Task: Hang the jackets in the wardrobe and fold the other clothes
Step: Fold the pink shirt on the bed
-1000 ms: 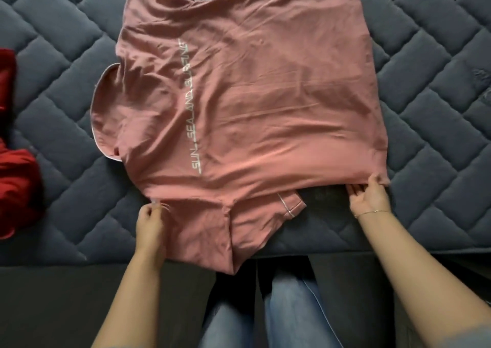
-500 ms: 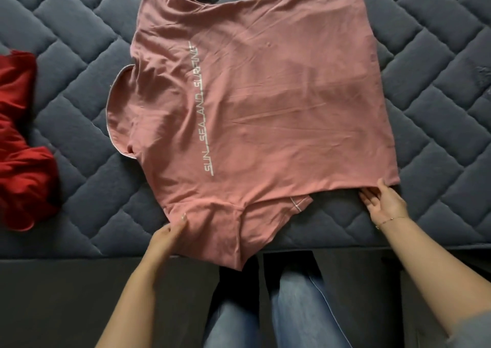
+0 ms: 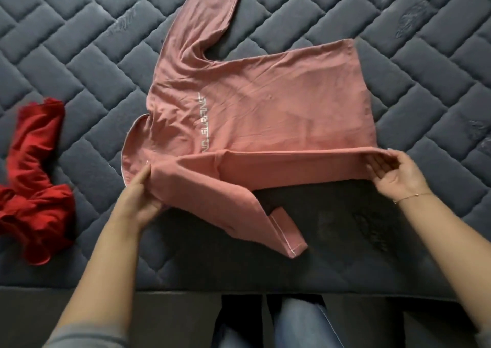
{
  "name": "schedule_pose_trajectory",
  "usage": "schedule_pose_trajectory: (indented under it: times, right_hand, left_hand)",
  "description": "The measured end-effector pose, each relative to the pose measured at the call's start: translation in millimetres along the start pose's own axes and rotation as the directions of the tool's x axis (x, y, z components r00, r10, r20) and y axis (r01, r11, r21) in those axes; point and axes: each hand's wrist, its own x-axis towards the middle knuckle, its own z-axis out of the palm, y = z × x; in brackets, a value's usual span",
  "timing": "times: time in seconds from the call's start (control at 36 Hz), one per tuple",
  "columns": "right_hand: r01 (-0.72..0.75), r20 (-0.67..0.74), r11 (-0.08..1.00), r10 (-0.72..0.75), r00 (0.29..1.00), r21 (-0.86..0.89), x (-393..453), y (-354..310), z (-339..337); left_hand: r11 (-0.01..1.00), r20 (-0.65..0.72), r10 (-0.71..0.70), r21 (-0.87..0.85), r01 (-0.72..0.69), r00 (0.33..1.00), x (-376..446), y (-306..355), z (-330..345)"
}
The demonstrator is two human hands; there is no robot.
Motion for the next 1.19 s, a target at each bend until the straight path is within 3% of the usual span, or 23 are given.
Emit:
schedule_pose_trajectory:
  times: [0.14, 0.22, 0.31, 0.36, 0.44, 0.53, 0.64, 0.72, 0.89, 1.03, 1.19]
  right_hand:
    - [-0.047, 0.053, 0.996, 0.051, 0.997, -0.076, 36.7, -3.2, 20.5]
    - [-0.08, 0.016, 0.99, 0.083, 0.996, -0.119, 41.5, 9.1, 6.6]
    - [-0.148, -0.075, 0.969, 0.135, 0.988, -0.196, 36.1, 34.4, -17.7]
    - [-0.201, -0.113, 0.943, 0.176, 0.978, -0.266, 32.5, 52.8, -29.6]
    - [-0.201, -0.106, 0.948, 0.18, 0.978, -0.247, 34.7, 69.1, -33.8]
    - [-0.139, -0.06, 0.982, 0.133, 0.989, -0.13, 43.4, 66.8, -20.8]
    - [-0.098, -0.06, 0.995, 0.097, 0.993, -0.013, 57.0, 57.4, 1.5]
    - [-0.078, -0.104, 0.996, 0.082, 0.991, 0.04, 60.6, 56.0, 12.3]
    - [-0.058, -0.176, 0.984, 0.088, 0.98, 0.171, 53.3, 54.2, 0.0]
    - [-0.057, -0.238, 0.988, 0.091, 0.967, 0.144, 28.3, 69.5, -33.7]
    - [-0.073, -0.325, 0.991, 0.105, 0.94, 0.11, 1.0, 107.4, -83.5]
  left_hand:
    - [0.974, -0.117, 0.211, 0.113, -0.198, 0.97, 46.2, 3.9, 10.3]
    - [0.91, -0.318, 0.376, 0.305, -0.282, 0.87, 51.3, -22.1, -8.7]
    - [0.931, -0.521, 0.352, 0.285, -0.23, 0.778, 39.1, -61.1, -29.4]
    - [0.967, -0.591, 0.254, 0.182, -0.18, 0.766, 32.4, -85.3, -37.0]
    - [0.994, -0.507, 0.104, 0.019, -0.109, 0.855, 32.6, -105.2, -35.4]
    - [0.989, -0.452, 0.088, -0.066, -0.131, 0.888, 42.6, -97.8, -24.9]
    - [0.968, -0.462, 0.145, -0.116, -0.222, 0.875, 64.2, -75.2, -11.5]
    - [0.956, -0.529, 0.107, -0.179, -0.234, 0.842, 75.0, -65.5, -9.2]
    - [0.962, -0.619, 0.15, -0.088, -0.258, 0.771, 67.4, -68.5, -23.9]
    - [0.97, -0.632, 0.162, -0.04, -0.24, 0.758, 44.3, -84.1, -54.0]
    - [0.981, -0.591, 0.143, -0.023, -0.194, 0.794, 15.6, -112.8, -94.7]
